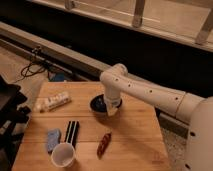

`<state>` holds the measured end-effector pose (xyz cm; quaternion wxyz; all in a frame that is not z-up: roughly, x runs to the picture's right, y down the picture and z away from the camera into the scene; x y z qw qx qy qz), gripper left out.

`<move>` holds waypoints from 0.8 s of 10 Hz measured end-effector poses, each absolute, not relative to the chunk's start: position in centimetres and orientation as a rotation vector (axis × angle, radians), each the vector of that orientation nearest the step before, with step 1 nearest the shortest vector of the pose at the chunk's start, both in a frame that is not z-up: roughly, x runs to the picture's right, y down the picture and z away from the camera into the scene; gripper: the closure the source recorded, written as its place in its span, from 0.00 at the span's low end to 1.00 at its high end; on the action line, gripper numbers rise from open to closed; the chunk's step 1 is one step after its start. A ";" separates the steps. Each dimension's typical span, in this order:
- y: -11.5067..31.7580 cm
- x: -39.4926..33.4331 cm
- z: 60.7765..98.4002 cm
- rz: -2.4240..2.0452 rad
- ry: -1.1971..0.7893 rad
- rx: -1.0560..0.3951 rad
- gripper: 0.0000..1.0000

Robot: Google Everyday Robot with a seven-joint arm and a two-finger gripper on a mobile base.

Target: Drag the ceramic bowl in a circle

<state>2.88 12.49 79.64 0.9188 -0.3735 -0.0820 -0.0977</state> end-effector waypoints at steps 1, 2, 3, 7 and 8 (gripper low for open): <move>11.5 1.9 80.4 -0.208 -0.195 -0.755 0.62; 11.0 1.4 80.9 -0.210 -0.216 -0.750 0.70; 10.3 1.1 81.4 -0.206 -0.237 -0.743 0.80; 10.3 0.4 81.7 -0.208 -0.246 -0.725 1.00; 9.9 0.4 80.9 -0.208 -0.226 -0.703 1.00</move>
